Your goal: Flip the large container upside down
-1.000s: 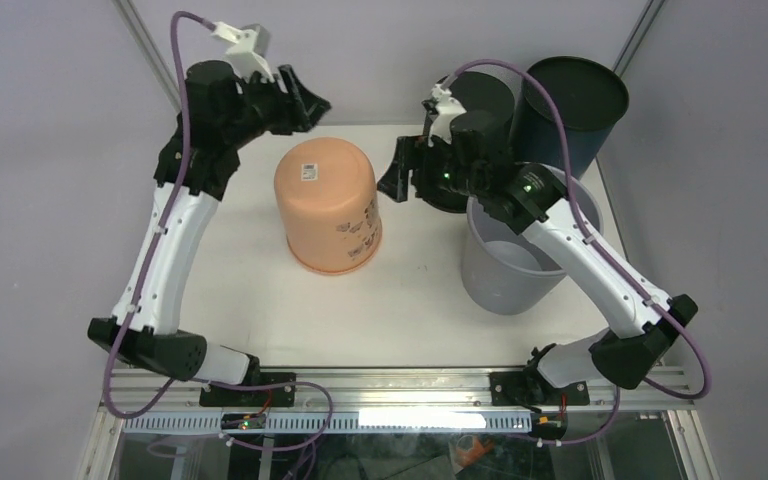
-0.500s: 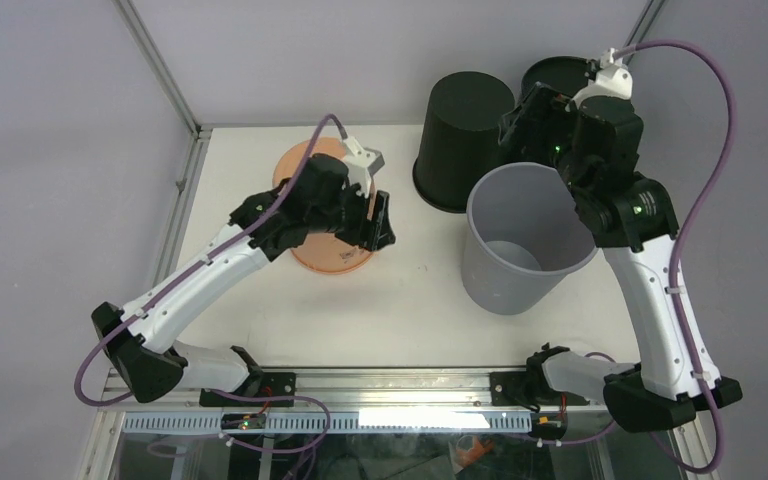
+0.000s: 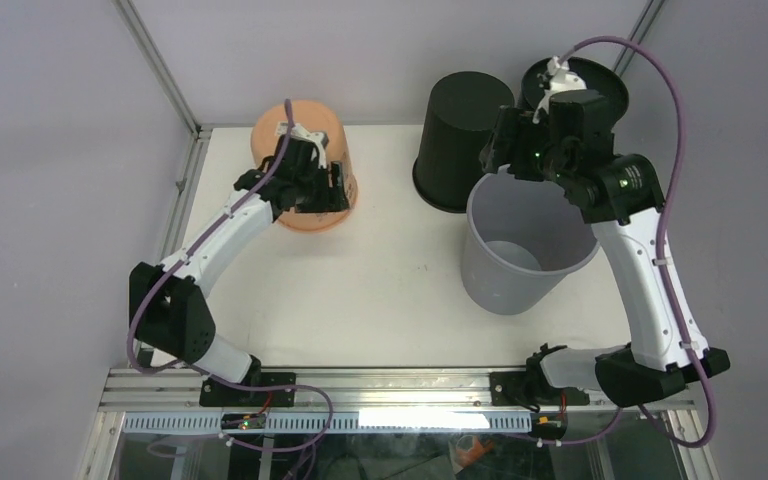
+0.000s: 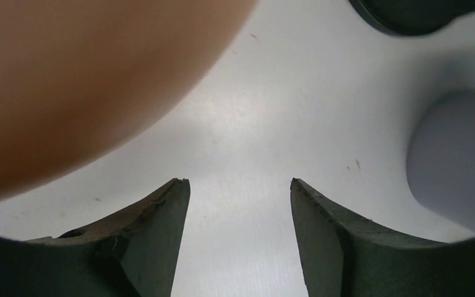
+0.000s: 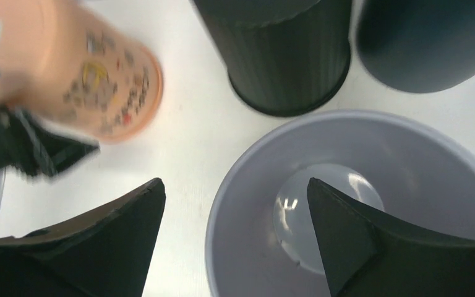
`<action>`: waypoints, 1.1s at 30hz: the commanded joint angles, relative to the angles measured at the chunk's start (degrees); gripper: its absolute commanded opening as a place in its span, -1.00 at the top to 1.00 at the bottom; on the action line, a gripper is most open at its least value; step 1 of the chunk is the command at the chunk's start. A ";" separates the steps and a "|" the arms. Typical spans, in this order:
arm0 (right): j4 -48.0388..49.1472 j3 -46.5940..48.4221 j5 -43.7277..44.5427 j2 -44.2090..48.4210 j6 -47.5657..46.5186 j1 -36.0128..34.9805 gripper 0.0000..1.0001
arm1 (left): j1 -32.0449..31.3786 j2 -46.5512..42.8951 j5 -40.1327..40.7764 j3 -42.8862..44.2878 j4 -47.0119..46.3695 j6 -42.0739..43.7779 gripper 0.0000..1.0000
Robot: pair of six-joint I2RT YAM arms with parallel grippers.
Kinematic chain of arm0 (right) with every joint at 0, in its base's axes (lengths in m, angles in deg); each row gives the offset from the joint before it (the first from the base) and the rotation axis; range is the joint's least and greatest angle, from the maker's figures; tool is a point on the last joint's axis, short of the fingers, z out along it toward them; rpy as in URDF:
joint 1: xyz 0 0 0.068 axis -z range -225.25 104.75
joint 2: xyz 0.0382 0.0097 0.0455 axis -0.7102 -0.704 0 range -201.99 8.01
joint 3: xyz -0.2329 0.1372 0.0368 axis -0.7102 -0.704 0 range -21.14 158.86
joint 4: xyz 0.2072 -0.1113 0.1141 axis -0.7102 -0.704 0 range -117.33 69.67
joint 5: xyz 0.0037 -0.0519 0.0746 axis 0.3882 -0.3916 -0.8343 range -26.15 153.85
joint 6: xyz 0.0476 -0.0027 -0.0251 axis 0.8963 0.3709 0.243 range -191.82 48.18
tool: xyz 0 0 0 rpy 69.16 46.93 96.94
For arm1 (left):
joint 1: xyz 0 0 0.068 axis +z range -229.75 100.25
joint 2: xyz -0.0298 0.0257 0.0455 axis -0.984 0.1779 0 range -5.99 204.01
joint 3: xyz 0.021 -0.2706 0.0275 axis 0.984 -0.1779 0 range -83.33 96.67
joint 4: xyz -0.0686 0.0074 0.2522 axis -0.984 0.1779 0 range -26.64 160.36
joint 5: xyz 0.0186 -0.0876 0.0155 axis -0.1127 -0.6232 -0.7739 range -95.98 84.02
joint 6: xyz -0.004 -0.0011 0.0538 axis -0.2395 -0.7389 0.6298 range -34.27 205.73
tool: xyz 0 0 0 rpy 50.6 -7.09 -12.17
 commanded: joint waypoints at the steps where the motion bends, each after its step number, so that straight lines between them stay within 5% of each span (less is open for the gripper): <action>1: -11.13 4.95 -2.88 -2.28 -3.41 -7.35 -0.78 | 6.68 3.89 -0.43 3.15 -6.50 -0.64 -0.25; 5: -19.13 4.98 4.65 -6.17 0.06 -15.70 -0.79 | 9.98 8.68 -1.71 8.33 -7.77 -1.58 -0.30; 12: -16.95 -6.08 9.17 -2.88 4.24 -17.17 -0.63 | 15.13 14.48 -5.12 17.74 -8.00 -0.99 -0.42; 17: -14.07 -10.42 5.50 -3.68 5.01 -17.65 0.05 | 18.33 18.83 -1.69 23.68 -4.46 -2.41 -0.42; 21: -13.72 -6.85 3.41 -5.66 5.20 -19.64 0.98 | 18.34 15.80 -0.23 24.42 -2.38 -2.12 -0.46; 26: -9.09 1.99 -10.49 -9.48 5.42 -21.80 1.00 | 18.31 6.23 -4.44 22.37 -2.79 -1.15 -0.51; 33: 22.01 -0.63 -34.75 -14.31 15.59 -24.06 1.00 | 22.10 -2.09 13.07 21.62 2.00 -2.37 -0.86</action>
